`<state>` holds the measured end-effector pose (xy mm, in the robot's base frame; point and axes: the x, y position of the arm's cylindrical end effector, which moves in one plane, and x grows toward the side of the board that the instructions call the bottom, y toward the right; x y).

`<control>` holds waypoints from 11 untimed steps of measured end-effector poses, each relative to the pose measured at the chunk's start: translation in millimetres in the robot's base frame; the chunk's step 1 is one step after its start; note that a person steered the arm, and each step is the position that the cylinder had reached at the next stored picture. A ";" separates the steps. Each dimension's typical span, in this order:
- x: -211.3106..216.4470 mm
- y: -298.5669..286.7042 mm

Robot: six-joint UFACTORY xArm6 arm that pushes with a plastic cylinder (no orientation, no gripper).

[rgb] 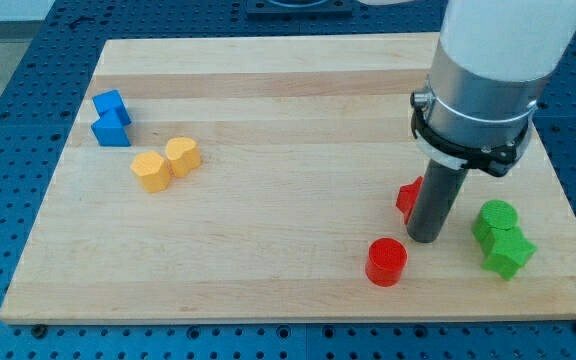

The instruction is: Move the red star slightly up

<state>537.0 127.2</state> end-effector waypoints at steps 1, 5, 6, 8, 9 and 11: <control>-5.6 4.9; -101.1 36.4; -106.2 35.0; -114.4 11.0; -84.9 2.6; -69.9 8.5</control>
